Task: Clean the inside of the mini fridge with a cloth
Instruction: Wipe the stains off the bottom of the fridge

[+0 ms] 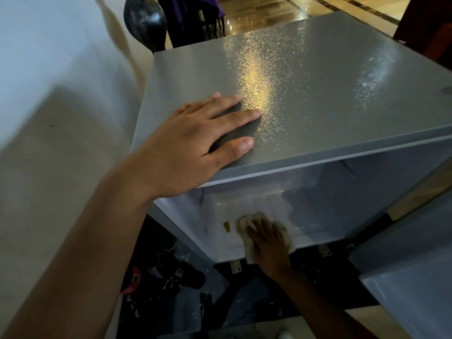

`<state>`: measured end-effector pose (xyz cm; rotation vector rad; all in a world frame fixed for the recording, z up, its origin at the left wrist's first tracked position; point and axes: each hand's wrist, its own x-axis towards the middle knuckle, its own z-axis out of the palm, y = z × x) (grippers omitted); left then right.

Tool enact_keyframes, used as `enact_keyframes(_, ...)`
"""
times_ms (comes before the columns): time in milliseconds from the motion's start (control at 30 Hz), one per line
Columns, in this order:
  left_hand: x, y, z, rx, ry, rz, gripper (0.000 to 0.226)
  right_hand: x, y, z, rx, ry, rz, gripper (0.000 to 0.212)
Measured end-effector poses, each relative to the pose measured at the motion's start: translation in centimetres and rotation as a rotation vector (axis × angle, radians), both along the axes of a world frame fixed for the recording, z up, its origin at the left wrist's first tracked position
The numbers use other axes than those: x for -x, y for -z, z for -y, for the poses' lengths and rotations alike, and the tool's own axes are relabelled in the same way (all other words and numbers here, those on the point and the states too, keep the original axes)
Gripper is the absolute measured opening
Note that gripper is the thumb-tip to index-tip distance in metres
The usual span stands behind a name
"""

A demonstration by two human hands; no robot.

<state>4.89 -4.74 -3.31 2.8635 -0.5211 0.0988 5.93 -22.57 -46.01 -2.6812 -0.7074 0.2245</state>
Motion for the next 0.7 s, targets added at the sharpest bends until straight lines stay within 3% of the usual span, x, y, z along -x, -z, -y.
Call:
enact_keyframes(167, -0.2, 0.1, -0.1, 0.009, 0.002, 0.003, 0.055, 1.4, -0.1, 0.9, -0.074, 0.052, 0.024, 0.05)
enact_keyframes(400, 0.2, 0.0, 0.0, -0.009, -0.002, -0.024, 0.055, -2.5, -3.2, -4.5, 0.121, 0.183, -0.127, 0.053)
enact_keyframes(700, 1.7, -0.7, -1.7, 0.016, -0.034, -0.097, 0.055, -3.1, -4.1, -8.0, 0.187, 0.011, -0.165, 0.068)
